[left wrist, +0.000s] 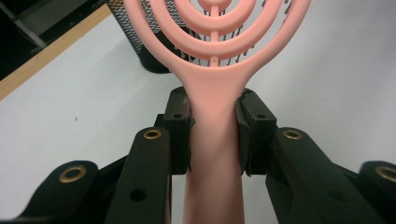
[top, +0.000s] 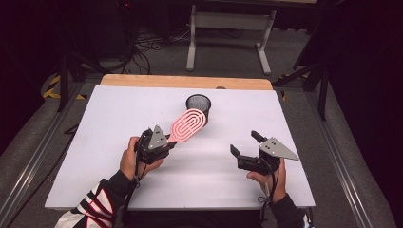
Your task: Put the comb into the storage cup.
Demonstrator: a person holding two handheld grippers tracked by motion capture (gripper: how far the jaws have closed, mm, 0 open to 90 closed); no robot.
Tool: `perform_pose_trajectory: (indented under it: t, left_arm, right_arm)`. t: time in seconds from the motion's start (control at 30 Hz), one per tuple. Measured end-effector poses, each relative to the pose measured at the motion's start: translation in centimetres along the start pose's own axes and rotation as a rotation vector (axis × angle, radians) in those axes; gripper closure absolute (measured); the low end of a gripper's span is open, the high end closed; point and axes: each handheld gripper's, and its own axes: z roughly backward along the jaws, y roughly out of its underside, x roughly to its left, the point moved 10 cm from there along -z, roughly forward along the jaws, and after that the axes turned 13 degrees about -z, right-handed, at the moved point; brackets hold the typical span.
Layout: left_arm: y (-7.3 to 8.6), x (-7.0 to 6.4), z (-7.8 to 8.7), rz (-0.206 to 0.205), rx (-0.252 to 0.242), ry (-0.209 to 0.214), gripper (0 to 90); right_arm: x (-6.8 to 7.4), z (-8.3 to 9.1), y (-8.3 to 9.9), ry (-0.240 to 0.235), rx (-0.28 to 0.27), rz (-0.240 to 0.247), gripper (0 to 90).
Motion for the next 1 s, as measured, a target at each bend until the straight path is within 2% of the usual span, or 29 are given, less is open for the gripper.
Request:
perform_pose_trajectory:
  t: [0.1, 0.3, 0.53, 0.73, 1.0]
  left_arm:
    - [-0.2, -0.2, -0.1, -0.011, -0.009, -0.006, 69.8]
    - [-0.8, -0.7, -0.2, -0.004, -0.051, -0.022, 69.9]
    - [-1.3, -1.0, -0.5, -0.006, -0.074, -0.032, 69.9]
    - [-2.0, -1.6, -0.4, -0.021, -0.11, -0.056, 69.9]
    - [-2.7, -2.3, -0.5, -0.03, -0.143, -0.058, 69.9]
  right_arm:
    - [1.0, -0.5, -0.4, -0.031, 0.006, -0.01, 10.2]
    - [2.9, -1.5, -1.2, -0.101, 0.01, -0.034, 7.1]
    - [5.1, -2.2, -2.0, -0.17, 0.005, -0.058, 6.3]
    - [6.7, -3.1, -2.1, -0.207, 0.016, -0.076, 6.3]
    - [7.7, -4.4, -2.0, -0.226, 0.026, -0.109, 6.5]
